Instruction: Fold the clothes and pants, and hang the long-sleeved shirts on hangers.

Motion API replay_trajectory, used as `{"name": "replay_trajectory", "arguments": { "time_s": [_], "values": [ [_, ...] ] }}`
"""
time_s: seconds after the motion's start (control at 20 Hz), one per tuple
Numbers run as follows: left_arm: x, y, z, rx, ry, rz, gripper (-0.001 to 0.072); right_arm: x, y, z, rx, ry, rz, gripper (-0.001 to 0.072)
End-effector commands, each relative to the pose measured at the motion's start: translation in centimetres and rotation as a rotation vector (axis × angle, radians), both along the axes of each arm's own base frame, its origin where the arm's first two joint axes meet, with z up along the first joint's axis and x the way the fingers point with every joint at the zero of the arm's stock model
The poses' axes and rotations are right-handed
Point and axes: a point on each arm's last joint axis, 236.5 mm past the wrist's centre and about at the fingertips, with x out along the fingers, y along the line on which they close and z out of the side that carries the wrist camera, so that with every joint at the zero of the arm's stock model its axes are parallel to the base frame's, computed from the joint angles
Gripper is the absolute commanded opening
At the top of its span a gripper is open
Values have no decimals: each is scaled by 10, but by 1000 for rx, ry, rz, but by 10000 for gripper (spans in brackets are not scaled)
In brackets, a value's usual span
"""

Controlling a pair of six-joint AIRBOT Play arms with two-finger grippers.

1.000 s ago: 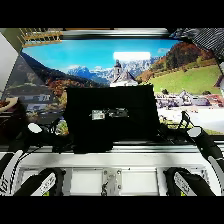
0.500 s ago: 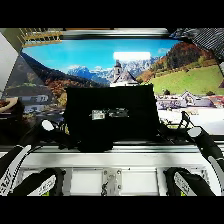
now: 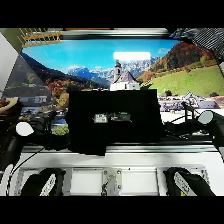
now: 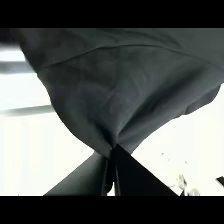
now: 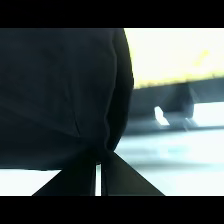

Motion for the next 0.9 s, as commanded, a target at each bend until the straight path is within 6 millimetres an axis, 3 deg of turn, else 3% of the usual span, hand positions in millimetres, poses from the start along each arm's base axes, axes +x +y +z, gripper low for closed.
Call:
{"name": "replay_trajectory", "arguments": {
  "time_s": [0.0,0.1,0.25,0.55,0.85],
  "values": [
    [-30,-3,24,3,-5,-28,8,-31,-10,26,-48,141,99,15],
    [-30,-5,24,6,-17,-39,8,-29,-18,29,-108,143,108,15],
    [-3,-2,22,12,-8,-17,8,-11,-21,35,-165,139,136,15],
    [115,6,41,30,-153,-50,8,58,-9,32,-174,111,184,15],
    [210,12,19,30,-144,-57,9,149,-6,20,-183,20,159,16]
  ]
}}
